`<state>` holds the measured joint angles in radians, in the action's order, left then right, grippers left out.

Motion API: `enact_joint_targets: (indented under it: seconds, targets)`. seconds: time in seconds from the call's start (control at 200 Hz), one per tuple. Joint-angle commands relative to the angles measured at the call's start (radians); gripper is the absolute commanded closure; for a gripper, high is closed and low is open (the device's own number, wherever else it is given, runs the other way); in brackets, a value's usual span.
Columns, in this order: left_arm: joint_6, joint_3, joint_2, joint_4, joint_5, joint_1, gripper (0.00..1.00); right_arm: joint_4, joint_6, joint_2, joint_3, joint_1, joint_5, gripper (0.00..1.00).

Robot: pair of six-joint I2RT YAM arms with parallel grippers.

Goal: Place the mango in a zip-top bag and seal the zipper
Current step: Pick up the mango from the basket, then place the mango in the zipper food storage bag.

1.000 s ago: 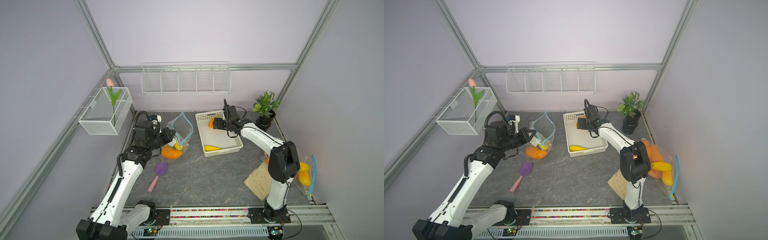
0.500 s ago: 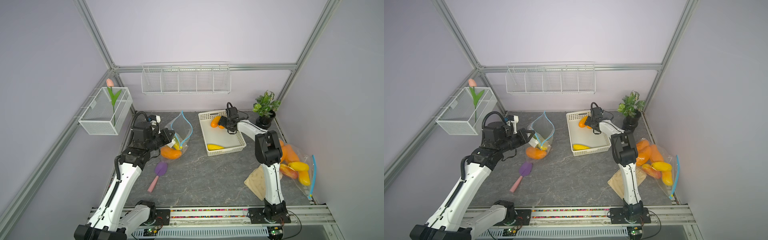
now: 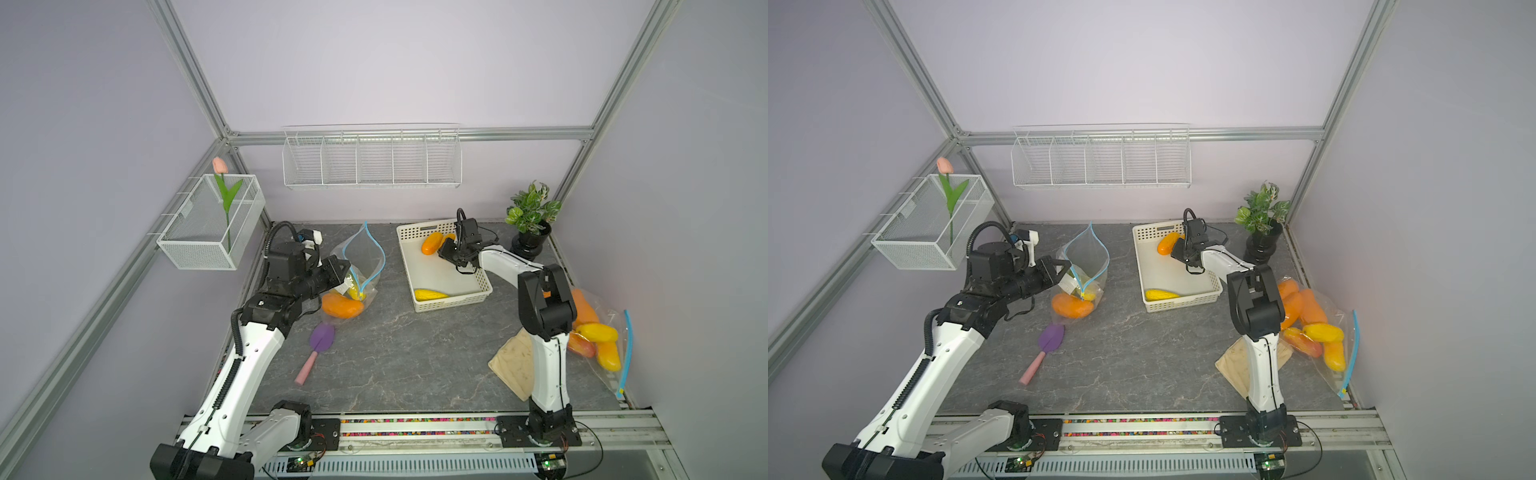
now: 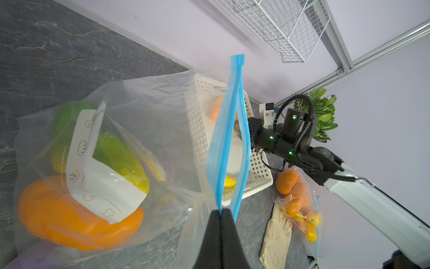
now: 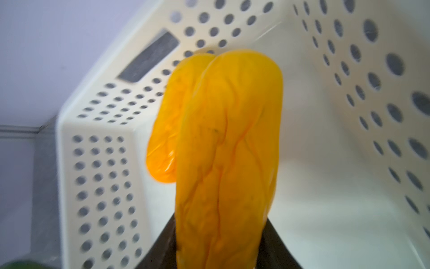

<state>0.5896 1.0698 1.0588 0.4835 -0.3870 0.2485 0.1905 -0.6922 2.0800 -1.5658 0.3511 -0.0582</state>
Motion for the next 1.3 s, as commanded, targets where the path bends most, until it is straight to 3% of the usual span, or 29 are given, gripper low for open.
enact_joint_targets:
  seconds: [0.0, 0.1, 0.22, 0.375, 0.48, 0.605, 0.685, 0.83, 0.96, 1.075, 1.15, 1.295]
  targets:
    - [0.002, 0.045, 0.014, -0.018, -0.012, -0.006, 1.00, -0.182, 0.069, -0.226, 0.124, 0.081, -0.131, 0.77]
    - [0.003, 0.053, 0.029, -0.025, -0.015, -0.005, 1.00, -0.279, 0.161, -0.362, 0.214, 0.185, -0.163, 0.78]
    - [0.008, 0.058, 0.044, -0.034, -0.019, -0.005, 1.00, -0.323, 0.254, -0.423, 0.235, 0.294, -0.220, 0.78]
    - [0.019, 0.070, 0.054, -0.036, -0.037, -0.005, 1.00, -0.342, 0.348, -0.407, 0.209, 0.397, -0.237, 0.73]
    - [0.022, 0.074, 0.049, -0.038, -0.033, -0.005, 1.00, -0.294, 0.353, -0.340, 0.152, 0.402, -0.266, 0.70]
    - [0.020, 0.078, 0.044, -0.031, -0.026, -0.005, 1.00, -0.243, 0.392, -0.290, 0.092, 0.417, -0.291, 0.51]
    - [0.022, 0.080, 0.043, -0.026, -0.025, -0.005, 1.00, -0.177, 0.460, -0.286, 0.064, 0.433, -0.247, 0.27]
    - [0.016, 0.085, 0.043, -0.023, -0.033, -0.005, 1.00, -0.155, 0.505, -0.333, 0.076, 0.430, -0.244, 0.13]
    - [0.010, 0.085, 0.043, -0.021, -0.024, -0.005, 1.00, -0.279, 0.437, -0.439, 0.183, 0.380, -0.232, 0.08]
    - [0.012, 0.081, 0.045, -0.021, -0.023, -0.006, 1.00, -0.262, 0.325, -0.490, 0.267, 0.310, 0.055, 0.05]
    - [0.008, 0.078, 0.043, -0.020, -0.025, -0.005, 1.00, -0.179, 0.169, -0.460, 0.281, 0.236, 0.191, 0.03]
    - [-0.002, 0.079, 0.029, -0.002, -0.018, -0.006, 1.00, -0.089, 0.016, -0.290, 0.201, 0.106, 0.174, 0.02]
